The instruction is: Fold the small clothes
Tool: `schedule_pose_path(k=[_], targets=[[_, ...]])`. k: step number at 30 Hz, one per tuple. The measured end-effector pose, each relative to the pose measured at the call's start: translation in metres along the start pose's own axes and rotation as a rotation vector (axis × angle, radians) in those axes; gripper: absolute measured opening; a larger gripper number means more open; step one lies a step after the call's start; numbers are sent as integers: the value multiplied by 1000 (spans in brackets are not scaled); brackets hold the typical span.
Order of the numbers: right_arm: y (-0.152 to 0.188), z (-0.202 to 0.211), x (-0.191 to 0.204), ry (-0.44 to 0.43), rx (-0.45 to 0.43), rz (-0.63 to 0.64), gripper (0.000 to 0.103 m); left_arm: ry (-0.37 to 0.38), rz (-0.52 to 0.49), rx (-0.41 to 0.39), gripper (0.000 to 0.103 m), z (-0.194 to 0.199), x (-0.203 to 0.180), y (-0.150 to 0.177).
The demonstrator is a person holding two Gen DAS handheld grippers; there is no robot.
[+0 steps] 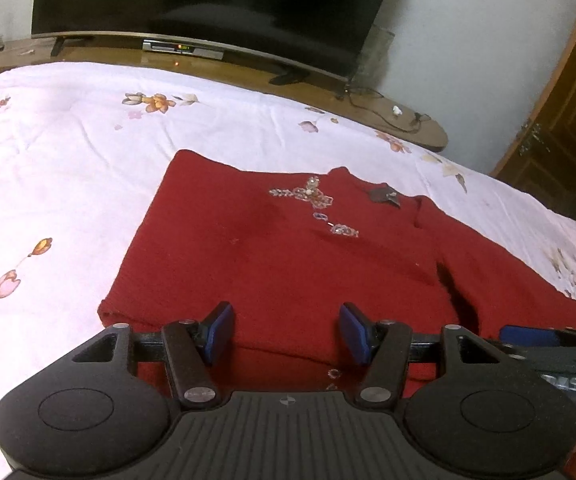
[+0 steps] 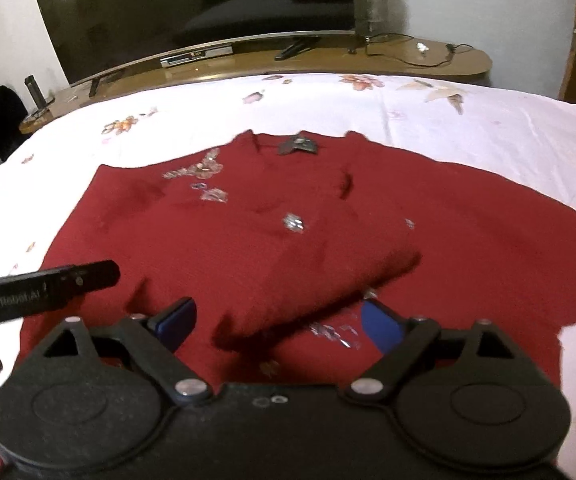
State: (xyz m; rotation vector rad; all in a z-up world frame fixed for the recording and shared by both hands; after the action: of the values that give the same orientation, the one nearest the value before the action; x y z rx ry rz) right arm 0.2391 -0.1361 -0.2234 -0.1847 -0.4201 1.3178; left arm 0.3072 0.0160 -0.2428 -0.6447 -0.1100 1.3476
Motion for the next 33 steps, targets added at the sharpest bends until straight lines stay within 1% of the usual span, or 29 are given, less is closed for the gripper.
schedule_pose_path(k=[2, 3, 4, 5, 7, 9, 11, 12, 13, 14, 17, 20, 22, 26, 29, 31, 33], targets=[[-4, -9, -1, 57, 26, 11, 66, 0, -1, 2, 58, -2, 2, 0], [-4, -11, -3, 73, 29, 6, 43, 1, -4, 2, 58, -3, 2, 1], [-5, -14, -9, 85, 36, -10, 31, 5, -7, 3, 58, -4, 2, 1], [-5, -16, -15, 80, 43, -30, 30, 7, -11, 4, 58, -5, 2, 1], [-4, -14, -26, 58, 44, -63, 23, 14, -13, 3, 58, -6, 1, 1], [-1, -8, -36, 35, 34, -100, 19, 23, -12, 2, 58, -5, 1, 0], [1, 4, -45, 24, -2, -143, 18, 27, -14, 4, 58, -7, 1, 0], [4, 10, -51, 33, -20, -161, 22, 27, -16, 6, 58, -8, 1, 1], [7, 14, -59, 53, -25, -186, 29, 26, -20, 9, 58, -9, 1, 1], [10, 14, -65, 60, -19, -205, 30, 27, -22, 9, 58, -9, 1, 2], [16, 14, -82, 41, -5, -256, 29, 35, -19, 7, 58, -9, 2, 1], [15, 17, -89, 27, -19, -271, 28, 39, -9, 5, 58, -7, 4, 1], [14, 17, -92, 25, -21, -276, 23, 35, -7, 1, 58, -6, 5, 1], [14, 9, -99, 23, -10, -295, 18, 35, 3, -5, 58, -4, 9, 2], [15, 6, -104, 8, -6, -307, 8, 34, 8, -13, 58, -3, 10, 2], [14, 8, -105, 0, -30, -299, 7, 31, 13, -20, 58, -3, 10, 2], [10, 15, -103, 12, -68, -268, 6, 29, 20, -33, 58, -1, 10, 1]])
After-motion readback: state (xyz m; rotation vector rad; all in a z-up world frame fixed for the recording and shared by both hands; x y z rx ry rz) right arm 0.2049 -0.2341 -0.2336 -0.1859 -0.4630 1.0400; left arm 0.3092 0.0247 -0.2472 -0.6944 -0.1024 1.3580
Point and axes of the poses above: each gripper's, at about its wrist camera, not at the fingertips, and z roughly against the way its jaws point, x to its left, y to its underside, the point moved 8 cm from there along -z, roughly the way its jaws point, and after that the axes turned 13 degrees about x, right-handed, at the moved point
